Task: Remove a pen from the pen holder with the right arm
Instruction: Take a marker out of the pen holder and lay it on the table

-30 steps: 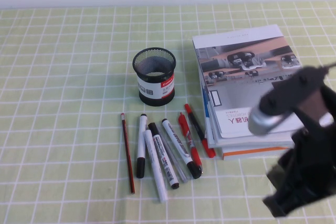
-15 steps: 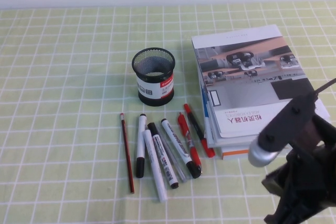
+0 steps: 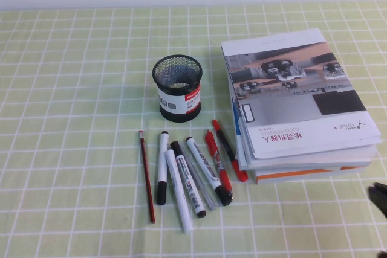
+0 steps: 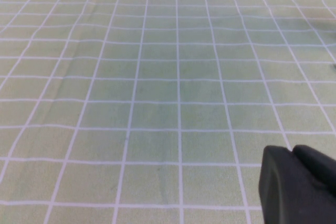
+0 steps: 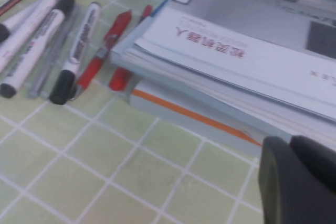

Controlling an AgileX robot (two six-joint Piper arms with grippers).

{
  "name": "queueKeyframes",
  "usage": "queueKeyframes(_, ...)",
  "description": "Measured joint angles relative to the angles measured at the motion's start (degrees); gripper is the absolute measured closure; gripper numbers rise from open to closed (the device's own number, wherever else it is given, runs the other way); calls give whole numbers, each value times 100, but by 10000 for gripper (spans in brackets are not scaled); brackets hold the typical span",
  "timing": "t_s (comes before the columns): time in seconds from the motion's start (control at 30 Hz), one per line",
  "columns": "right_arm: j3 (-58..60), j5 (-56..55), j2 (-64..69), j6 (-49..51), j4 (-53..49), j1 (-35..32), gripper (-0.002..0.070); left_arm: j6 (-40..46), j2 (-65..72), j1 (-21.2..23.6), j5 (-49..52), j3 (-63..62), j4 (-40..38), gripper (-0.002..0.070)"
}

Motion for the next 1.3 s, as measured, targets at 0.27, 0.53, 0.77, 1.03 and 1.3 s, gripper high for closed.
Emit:
queueKeyframes(0.27,1217,-521,-1602,13,-36,-1051,688,0,0,0,0,0,0,680)
queueKeyframes(0.53,1251,-81,-2978,820,-57,-1655,688,0,0,0,0,0,0,680)
queueKeyframes(0.77,1252,851,-4148,985,-57,-1719,689,0,0,0,0,0,0,680)
queueKeyframes(1.03,1261,1255,-4353,997,-57,-1732,689,0,0,0,0,0,0,680)
queueKeyframes(1.3,1261,1263,-4353,1008,-14,-1732,688,0,0,0,0,0,0,680)
